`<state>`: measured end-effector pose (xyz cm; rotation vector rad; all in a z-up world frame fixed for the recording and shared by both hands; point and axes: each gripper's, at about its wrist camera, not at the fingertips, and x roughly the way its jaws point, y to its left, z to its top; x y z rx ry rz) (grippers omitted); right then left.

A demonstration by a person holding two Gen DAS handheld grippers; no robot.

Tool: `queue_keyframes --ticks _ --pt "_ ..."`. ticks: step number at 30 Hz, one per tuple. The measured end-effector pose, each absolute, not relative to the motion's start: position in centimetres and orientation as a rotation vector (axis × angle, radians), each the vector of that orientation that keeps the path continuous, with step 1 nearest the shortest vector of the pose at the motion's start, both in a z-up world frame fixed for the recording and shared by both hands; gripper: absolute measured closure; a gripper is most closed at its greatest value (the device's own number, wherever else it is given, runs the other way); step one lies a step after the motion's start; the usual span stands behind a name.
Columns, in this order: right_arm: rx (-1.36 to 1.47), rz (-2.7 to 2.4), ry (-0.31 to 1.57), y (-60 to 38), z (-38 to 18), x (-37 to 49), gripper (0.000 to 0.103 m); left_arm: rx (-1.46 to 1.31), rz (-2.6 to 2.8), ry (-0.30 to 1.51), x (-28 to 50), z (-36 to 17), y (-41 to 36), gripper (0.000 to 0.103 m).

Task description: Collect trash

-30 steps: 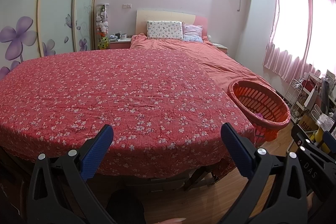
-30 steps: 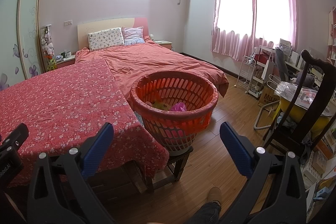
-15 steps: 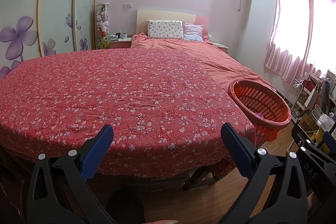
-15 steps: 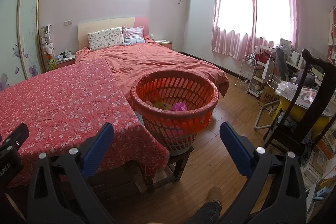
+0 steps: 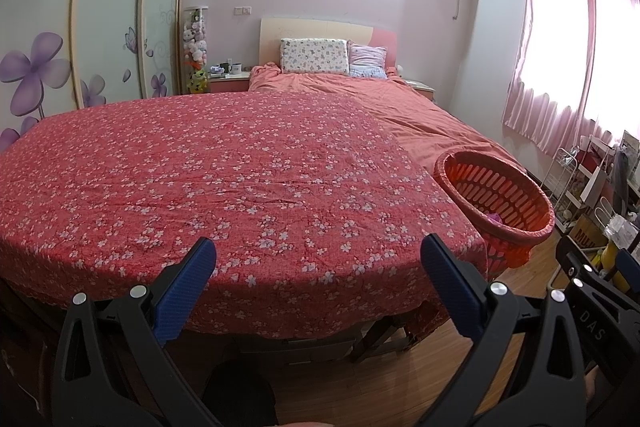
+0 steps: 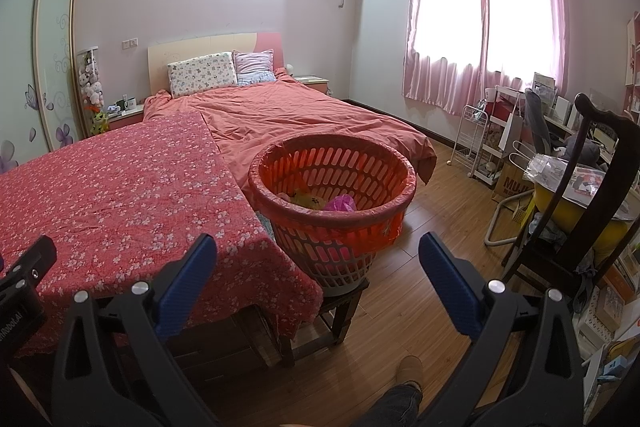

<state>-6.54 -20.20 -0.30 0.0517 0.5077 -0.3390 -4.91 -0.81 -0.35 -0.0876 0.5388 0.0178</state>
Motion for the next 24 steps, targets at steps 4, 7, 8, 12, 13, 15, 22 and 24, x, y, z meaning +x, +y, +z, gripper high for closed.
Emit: queue_keyframes --ticks 4,7,8,12,13,15,22,24 --pt "0.052 -0.339 0.508 -20.17 -0.32 -6.64 0.004 -0.086 0.019 0.54 -4.9 -0.44 -0.82 0.002" --pt "0.052 -0.339 0.508 -20.2 -0.32 -6.63 0.004 -0.086 0.019 0.54 -4.92 -0.48 -0.77 0.002" --pt "0.052 -0.339 0.509 -20.2 -0.3 -6.63 0.004 -0.085 0.019 0.541 -4.95 -0.49 -0.77 0.002" --pt "0.052 -0.339 0.509 -20.2 -0.28 -6.64 0.004 -0.082 0.018 0.542 -4.99 -0.51 -0.71 0.002" --pt "0.052 -0.339 0.508 -20.2 -0.29 -6.63 0.004 -0.082 0.019 0.542 -4.87 -0.48 -0.75 0.002" --pt "0.053 -0.339 0.509 -20.21 -0.28 -6.63 0.004 -0.08 0.019 0.542 -4.84 -0.53 -0.73 0.002" --pt "0.052 -0.338 0.509 -20.2 -0.22 -6.63 0.004 -0.075 0.019 0.544 -4.87 -0.53 -0.56 0.002" --pt "0.053 -0.339 0.51 -20.13 -0.32 -6.63 0.004 -0.075 0.021 0.545 -4.75 -0.46 -0.49 0.002"
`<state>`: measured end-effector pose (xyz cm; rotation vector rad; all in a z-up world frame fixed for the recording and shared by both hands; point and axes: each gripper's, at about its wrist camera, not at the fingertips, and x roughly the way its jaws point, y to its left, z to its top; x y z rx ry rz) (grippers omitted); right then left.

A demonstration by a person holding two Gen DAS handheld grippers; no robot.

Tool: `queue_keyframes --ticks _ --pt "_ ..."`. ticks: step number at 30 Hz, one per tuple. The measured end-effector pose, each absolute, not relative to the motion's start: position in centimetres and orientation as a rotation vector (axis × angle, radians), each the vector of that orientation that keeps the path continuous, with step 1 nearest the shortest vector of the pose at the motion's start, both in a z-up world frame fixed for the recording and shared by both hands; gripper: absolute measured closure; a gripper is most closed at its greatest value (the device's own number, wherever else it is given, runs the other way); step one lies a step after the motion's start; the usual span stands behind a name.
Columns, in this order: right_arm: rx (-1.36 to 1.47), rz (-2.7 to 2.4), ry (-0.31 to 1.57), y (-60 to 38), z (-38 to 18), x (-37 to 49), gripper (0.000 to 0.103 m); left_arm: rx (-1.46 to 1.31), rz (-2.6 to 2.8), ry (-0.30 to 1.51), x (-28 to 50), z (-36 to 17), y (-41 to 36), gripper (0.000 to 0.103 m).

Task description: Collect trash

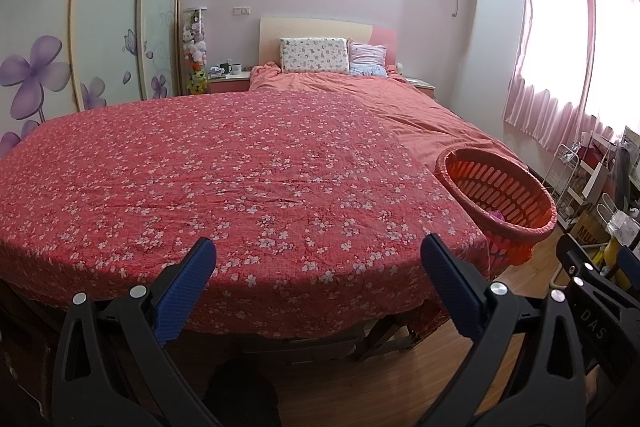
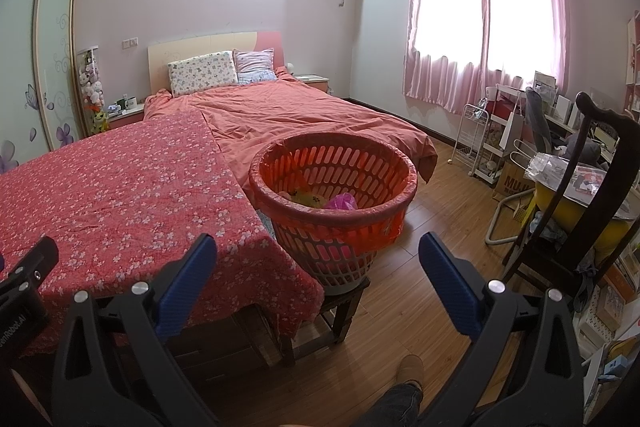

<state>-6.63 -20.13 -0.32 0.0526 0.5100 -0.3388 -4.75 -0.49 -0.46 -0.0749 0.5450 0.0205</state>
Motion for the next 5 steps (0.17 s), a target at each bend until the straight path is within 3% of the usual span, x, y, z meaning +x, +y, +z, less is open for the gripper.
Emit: queue_keyframes --ticks 5 --pt "0.052 -0.338 0.51 -20.07 -0.4 -6.64 0.004 -0.072 0.021 0.543 -4.72 -0.39 -0.36 0.002"
